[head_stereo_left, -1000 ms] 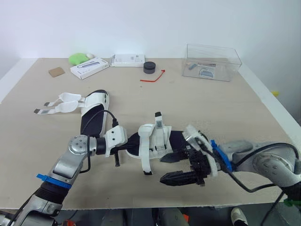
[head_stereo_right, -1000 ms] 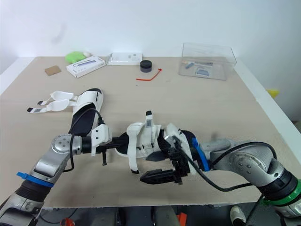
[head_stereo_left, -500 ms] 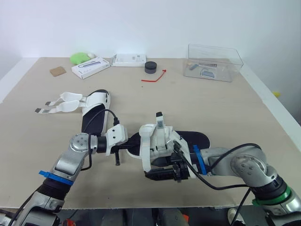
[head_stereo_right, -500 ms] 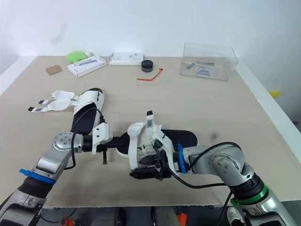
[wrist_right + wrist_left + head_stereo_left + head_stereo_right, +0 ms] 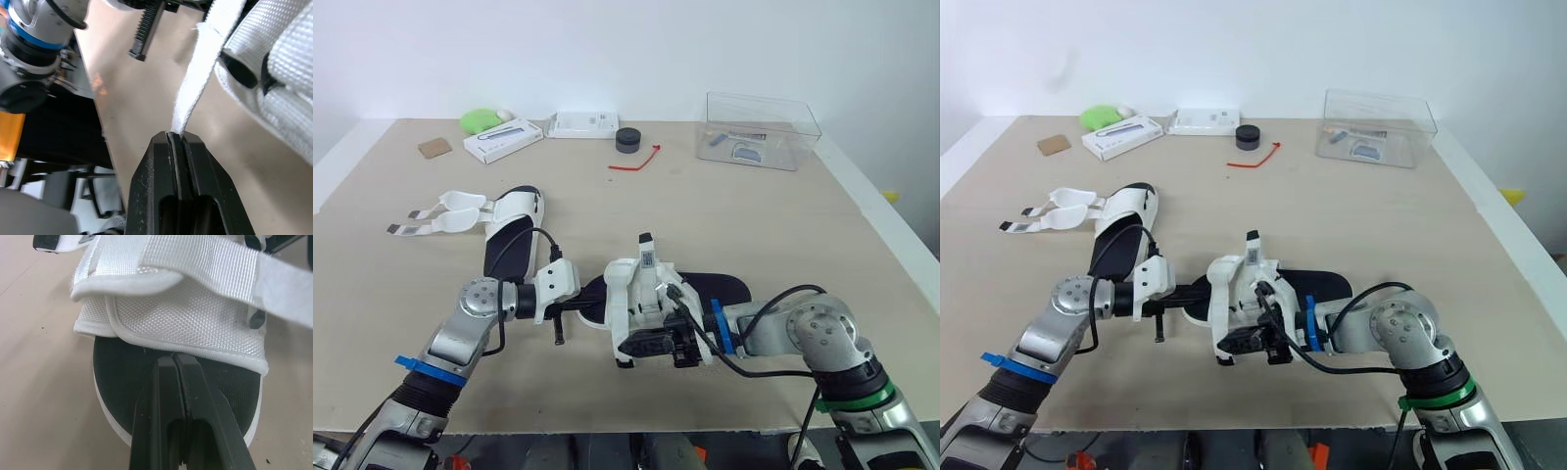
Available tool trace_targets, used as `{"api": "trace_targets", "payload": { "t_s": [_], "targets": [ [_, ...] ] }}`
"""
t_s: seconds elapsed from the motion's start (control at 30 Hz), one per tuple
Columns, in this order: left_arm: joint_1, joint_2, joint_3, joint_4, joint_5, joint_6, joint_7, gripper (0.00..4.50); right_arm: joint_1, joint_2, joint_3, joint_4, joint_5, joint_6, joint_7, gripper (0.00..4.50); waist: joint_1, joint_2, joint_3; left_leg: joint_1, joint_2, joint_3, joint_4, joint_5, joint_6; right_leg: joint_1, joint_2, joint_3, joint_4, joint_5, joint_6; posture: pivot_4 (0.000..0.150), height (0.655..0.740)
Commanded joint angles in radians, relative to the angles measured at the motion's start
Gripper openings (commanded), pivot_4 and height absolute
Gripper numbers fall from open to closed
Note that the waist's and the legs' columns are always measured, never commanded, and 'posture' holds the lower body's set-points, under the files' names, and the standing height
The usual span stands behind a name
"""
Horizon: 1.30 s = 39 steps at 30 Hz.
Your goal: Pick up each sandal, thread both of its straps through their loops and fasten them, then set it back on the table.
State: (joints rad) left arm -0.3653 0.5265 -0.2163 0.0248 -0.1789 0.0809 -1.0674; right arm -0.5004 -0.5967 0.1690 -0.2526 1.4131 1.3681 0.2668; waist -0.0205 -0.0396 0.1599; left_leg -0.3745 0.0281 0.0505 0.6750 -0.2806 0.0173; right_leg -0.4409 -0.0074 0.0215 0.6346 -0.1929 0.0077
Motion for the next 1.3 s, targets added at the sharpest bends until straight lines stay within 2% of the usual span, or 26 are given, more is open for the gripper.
{"api": "trace_targets", "payload": {
  "t_s": [0.03,0.1,0.27,0.37,0.57,0.8,1.3],
  "targets": [
    [0.017,0.003,-0.012,0.004,0.016,0.002,0.005,0.00,-0.146,0.025,-0.090,0.103,0.204,-0.008,-0.070,0.05,0.000,0.000,0.000,0.000,0.000,0.000,0.000,0.000,0.000,0.000,0.000,0.000,0.000,0.001,0.000,0.150,0.7400],
    [0.016,0.001,-0.013,0.005,0.018,0.001,0.007,0.00,-0.242,0.041,-0.101,0.209,0.263,-0.012,-0.126,0.05,-0.002,0.000,0.000,0.000,0.000,0.001,0.000,0.001,0.001,0.000,0.000,0.000,0.000,0.002,0.000,0.150,0.7400],
    [0.014,-0.007,-0.022,0.012,0.023,-0.010,0.017,0.00,-0.375,0.054,-0.074,0.385,0.169,0.062,-0.148,0.05,0.000,0.000,-0.001,-0.001,0.000,0.000,0.001,0.002,0.003,0.000,0.001,0.000,-0.001,0.003,0.000,0.150,0.7400],
    [0.016,-0.011,-0.025,0.011,0.025,-0.014,0.021,0.00,-0.376,0.055,-0.070,0.414,0.137,0.119,-0.133,0.05,0.000,0.000,-0.001,-0.003,0.000,0.000,0.000,0.001,0.004,-0.001,0.000,0.000,-0.002,0.006,-0.005,0.150,0.7400],
    [0.023,-0.014,-0.031,0.014,0.028,-0.025,0.022,0.00,-0.360,0.063,-0.093,0.447,0.092,0.210,-0.122,0.05,0.000,0.000,-0.001,-0.005,-0.001,0.000,0.000,0.001,0.004,-0.002,-0.003,0.000,-0.005,0.007,-0.003,0.150,0.7400],
    [0.026,-0.018,-0.038,0.010,0.029,-0.026,0.024,0.00,-0.364,0.079,-0.124,0.508,0.113,0.246,-0.150,0.05,0.000,0.000,-0.001,-0.005,-0.002,0.000,0.000,0.001,0.004,-0.001,-0.002,-0.001,-0.005,0.007,-0.002,0.150,0.7400],
    [0.037,-0.006,-0.032,0.002,0.027,-0.022,0.027,0.00,-0.382,0.096,-0.137,0.607,0.299,0.240,-0.287,0.05,0.000,0.000,-0.001,-0.006,-0.002,0.000,0.000,0.001,0.004,-0.001,-0.002,-0.001,-0.005,0.007,-0.002,0.150,0.7400]
  ]
}}
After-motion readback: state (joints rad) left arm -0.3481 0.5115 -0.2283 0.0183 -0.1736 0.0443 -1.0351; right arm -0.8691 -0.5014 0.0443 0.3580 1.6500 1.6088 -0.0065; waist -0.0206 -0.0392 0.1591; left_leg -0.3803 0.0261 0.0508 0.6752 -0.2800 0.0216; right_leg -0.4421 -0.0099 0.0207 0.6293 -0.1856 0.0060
